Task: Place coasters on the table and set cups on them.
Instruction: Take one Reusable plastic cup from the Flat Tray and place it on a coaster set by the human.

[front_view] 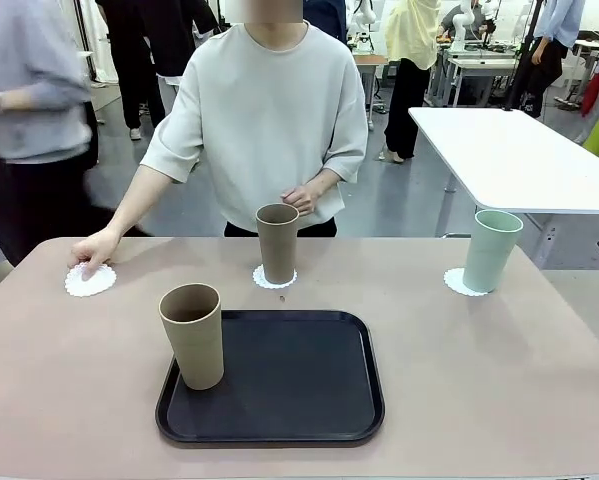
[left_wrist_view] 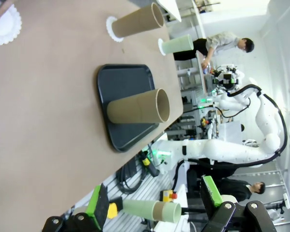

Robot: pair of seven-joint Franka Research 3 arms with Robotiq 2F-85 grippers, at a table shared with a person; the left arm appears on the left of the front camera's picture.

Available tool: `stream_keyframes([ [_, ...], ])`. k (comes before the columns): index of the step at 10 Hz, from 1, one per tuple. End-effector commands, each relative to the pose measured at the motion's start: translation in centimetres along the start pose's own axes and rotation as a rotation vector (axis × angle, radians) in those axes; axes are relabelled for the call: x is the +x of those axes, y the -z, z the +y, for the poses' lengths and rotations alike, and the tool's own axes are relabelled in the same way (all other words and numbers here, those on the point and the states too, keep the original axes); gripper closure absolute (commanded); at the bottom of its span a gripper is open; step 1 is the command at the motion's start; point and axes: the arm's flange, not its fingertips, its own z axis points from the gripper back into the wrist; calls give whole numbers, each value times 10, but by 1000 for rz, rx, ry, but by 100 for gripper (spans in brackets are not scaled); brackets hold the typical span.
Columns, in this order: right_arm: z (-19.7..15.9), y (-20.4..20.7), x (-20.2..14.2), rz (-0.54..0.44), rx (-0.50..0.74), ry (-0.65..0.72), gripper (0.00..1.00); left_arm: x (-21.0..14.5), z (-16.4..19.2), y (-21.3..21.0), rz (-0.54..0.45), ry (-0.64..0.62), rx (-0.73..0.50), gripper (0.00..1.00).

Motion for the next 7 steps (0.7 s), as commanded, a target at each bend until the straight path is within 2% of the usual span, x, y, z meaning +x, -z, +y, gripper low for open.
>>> stream_keyframes([
  [1,0,-3,2,6,8,-7,0,18,-15,0,26,153,75,0],
  [2,0,-3,2,6,8,-7,0,39,-34,8,44,278,210,0],
  [4,0,-3,2,6,8,-7,0,71,-73,31,102,507,379,0],
  [6,0,-3,2,6,8,-7,0,78,-108,73,249,832,402,0],
  [7,0,-3,2,6,8,-7,0,72,-115,99,325,968,376,0],
])
